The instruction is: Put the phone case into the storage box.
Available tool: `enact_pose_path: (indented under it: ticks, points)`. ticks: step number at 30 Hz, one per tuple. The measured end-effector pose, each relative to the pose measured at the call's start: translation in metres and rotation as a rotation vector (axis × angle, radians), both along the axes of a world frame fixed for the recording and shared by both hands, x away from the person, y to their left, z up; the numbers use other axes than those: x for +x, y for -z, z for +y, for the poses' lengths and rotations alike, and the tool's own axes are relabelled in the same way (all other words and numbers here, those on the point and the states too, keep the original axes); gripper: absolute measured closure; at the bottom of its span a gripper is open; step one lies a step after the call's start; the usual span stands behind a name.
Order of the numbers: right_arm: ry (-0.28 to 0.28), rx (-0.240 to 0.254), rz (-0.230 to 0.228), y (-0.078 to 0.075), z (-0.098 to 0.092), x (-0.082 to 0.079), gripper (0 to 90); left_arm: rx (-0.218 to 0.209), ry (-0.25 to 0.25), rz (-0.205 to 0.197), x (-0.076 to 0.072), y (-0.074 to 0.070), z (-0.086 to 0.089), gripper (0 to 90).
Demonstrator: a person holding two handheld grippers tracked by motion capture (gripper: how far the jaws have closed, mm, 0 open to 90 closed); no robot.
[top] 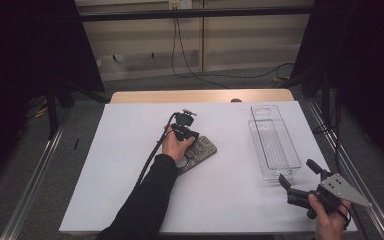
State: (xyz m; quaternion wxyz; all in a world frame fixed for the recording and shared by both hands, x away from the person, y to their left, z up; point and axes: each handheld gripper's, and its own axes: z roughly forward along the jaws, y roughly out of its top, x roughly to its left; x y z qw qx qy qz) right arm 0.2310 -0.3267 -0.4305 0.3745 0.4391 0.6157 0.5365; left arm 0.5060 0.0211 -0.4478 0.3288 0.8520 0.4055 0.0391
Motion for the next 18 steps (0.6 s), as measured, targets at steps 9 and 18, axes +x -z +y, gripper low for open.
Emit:
enact_pose_path:
  ticks: [9, 18]
  points:
    - [-0.001, -0.001, 0.001, 0.0, 0.0, 0.0, 0.0, -0.016, 0.042, 0.011, -0.009, 0.001, -0.014, 90.0]
    - [-0.008, -0.005, 0.003, 0.0, 0.001, 0.0, 0.0, -0.001, 0.088, 0.025, -0.021, -0.001, -0.022, 90.0]
